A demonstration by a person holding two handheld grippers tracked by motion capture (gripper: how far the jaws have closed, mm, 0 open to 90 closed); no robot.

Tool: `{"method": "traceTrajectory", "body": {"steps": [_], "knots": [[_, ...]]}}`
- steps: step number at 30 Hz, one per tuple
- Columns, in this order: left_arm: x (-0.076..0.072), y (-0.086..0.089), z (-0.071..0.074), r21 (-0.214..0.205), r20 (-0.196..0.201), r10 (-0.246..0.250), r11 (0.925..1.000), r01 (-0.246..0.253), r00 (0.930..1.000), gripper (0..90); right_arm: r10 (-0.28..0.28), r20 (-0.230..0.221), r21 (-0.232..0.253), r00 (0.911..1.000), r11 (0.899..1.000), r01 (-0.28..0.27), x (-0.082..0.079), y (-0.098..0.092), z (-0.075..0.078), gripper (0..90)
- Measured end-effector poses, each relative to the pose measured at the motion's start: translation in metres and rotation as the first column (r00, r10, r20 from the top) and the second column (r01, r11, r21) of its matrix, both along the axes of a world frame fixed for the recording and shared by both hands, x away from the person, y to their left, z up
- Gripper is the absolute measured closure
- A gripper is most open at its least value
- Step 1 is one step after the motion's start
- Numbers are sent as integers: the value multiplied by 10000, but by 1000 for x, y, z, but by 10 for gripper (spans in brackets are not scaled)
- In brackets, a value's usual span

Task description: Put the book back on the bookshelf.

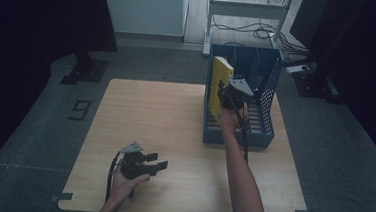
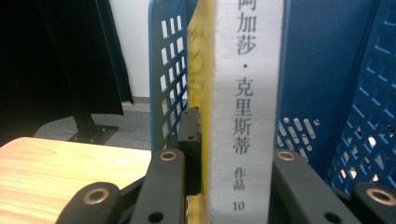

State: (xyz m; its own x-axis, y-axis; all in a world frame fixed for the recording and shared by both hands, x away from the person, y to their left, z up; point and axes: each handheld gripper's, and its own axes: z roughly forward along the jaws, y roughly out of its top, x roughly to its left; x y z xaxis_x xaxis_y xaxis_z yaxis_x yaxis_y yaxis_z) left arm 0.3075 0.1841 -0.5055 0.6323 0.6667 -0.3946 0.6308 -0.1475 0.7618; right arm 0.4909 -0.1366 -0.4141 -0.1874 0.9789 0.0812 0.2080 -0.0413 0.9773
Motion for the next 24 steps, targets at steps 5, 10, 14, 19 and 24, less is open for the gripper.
{"method": "traceTrajectory", "body": {"steps": [5,10,14,19,24], "knots": [[-2,1,2,-40,39,-9,10000,9,10000,354,-46,-106,-43,9999,10000,46,5,2,-4,747],[-2,1,1,-14,10,-12,10000,12,10000,354,-3,-146,-119,9999,9999,2,8,5,-5,747],[-3,0,3,-40,41,-33,10000,34,10000,354,-5,-172,-67,9999,10000,4,8,5,-6,747],[-4,-1,4,-20,38,-108,9999,108,9999,354,-55,-221,-109,9997,9999,53,10,5,-8,746],[-4,-2,3,9,2,-161,9999,161,9999,353,-90,-240,64,9997,9999,92,13,4,-10,747]]}}
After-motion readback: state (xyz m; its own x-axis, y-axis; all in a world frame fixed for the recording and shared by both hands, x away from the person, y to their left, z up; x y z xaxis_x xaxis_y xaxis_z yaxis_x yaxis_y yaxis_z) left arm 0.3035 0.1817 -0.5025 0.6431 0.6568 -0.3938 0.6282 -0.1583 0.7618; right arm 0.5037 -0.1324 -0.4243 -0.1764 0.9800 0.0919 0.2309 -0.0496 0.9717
